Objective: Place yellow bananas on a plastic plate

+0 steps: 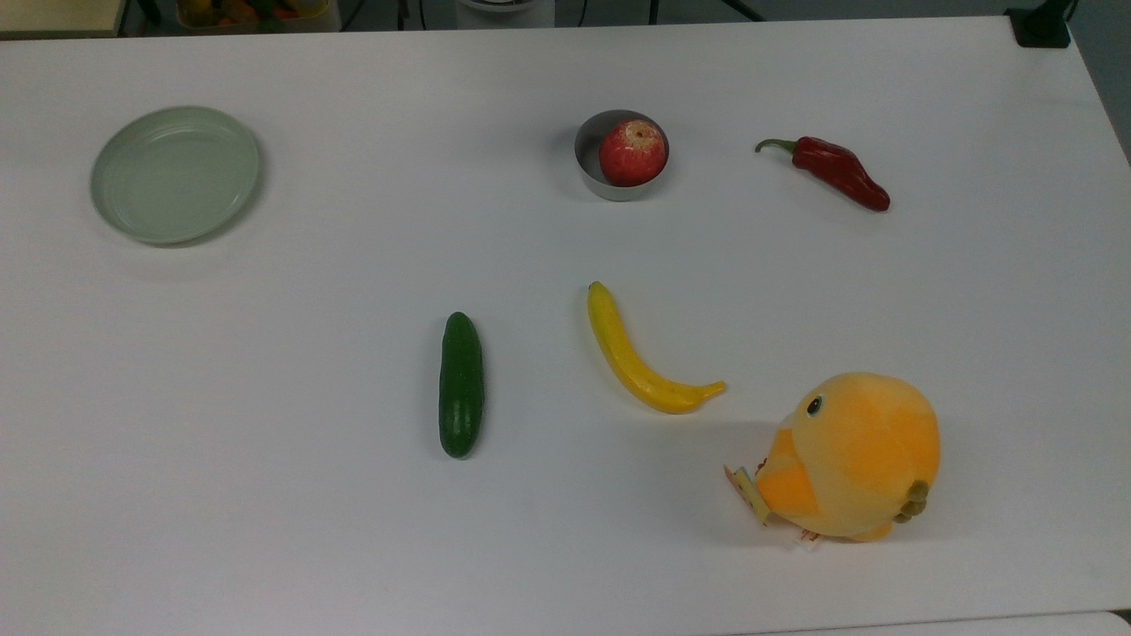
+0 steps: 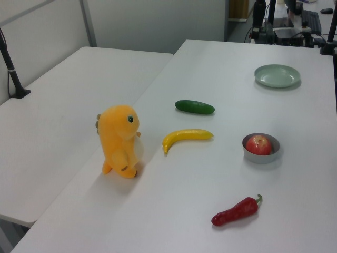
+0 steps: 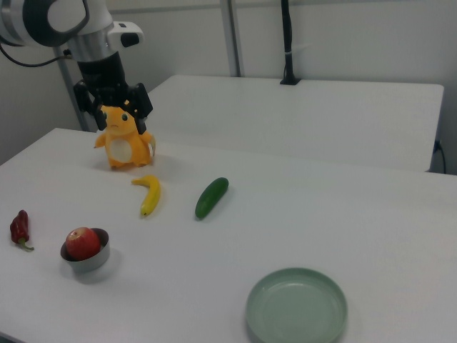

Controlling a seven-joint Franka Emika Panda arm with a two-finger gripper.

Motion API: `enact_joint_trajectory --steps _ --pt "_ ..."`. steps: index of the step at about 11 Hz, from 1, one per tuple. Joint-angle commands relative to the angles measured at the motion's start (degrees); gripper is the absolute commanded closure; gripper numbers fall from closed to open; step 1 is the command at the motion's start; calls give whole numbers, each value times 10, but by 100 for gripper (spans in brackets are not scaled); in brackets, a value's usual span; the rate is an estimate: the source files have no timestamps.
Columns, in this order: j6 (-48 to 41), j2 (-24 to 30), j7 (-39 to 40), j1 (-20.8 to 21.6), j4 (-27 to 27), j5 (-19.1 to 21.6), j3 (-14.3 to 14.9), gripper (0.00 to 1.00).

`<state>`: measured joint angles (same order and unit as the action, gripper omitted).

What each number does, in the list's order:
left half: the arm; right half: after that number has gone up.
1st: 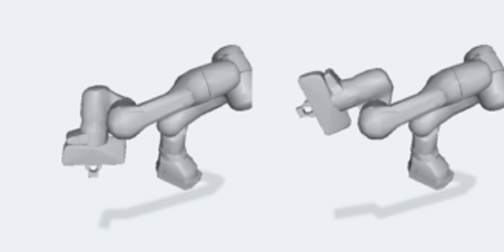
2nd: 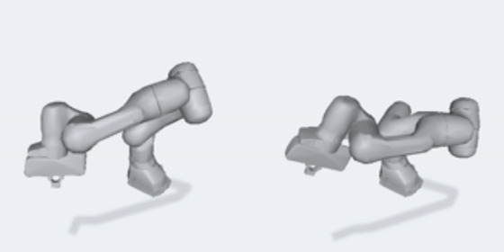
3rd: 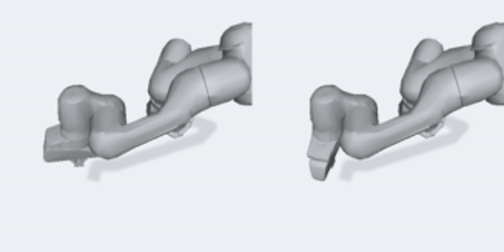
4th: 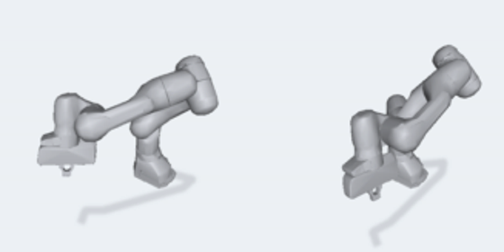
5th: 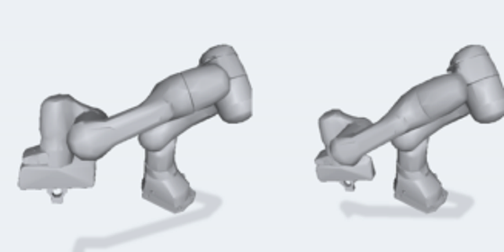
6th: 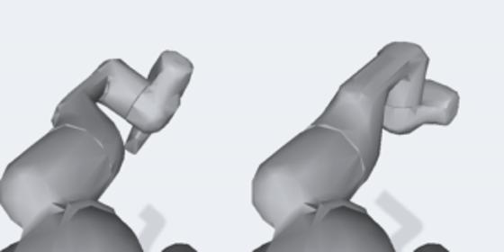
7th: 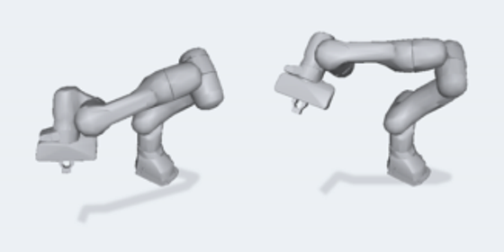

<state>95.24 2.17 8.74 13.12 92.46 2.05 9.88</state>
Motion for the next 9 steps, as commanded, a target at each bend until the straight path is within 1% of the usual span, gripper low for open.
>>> enact_joint_trajectory --steps 1,7,9 --pt "4 -1 10 7 7 12 3 0" --pt "6 -9 13 9 13 12 1 0" --pt "29 -24 27 22 13 12 1 0"
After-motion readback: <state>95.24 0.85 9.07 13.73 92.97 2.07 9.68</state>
